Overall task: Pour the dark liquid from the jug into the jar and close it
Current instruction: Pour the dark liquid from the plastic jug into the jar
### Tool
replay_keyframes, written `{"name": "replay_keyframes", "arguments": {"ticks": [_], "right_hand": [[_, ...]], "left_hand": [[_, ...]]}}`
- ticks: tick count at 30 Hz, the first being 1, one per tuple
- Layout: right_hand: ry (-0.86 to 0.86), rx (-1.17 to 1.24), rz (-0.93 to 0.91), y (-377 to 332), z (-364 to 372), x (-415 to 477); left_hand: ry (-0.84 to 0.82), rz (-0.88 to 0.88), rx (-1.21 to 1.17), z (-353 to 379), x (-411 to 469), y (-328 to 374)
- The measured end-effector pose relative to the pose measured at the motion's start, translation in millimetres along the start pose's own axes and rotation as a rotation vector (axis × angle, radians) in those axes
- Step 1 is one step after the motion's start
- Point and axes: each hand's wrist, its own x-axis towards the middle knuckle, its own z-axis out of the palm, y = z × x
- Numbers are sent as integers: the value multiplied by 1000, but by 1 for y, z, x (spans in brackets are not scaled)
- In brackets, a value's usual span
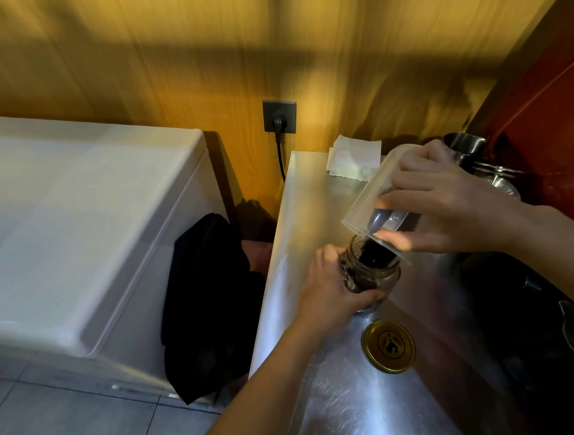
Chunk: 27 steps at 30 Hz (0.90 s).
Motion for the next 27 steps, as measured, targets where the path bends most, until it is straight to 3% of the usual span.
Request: {"name": "replay_keyframes", "arguments": {"ticks": [27], "right_hand": [[31, -55, -98, -3, -3, -5]], "left_hand": [[-2, -17, 25, 1, -1, 1]]}}
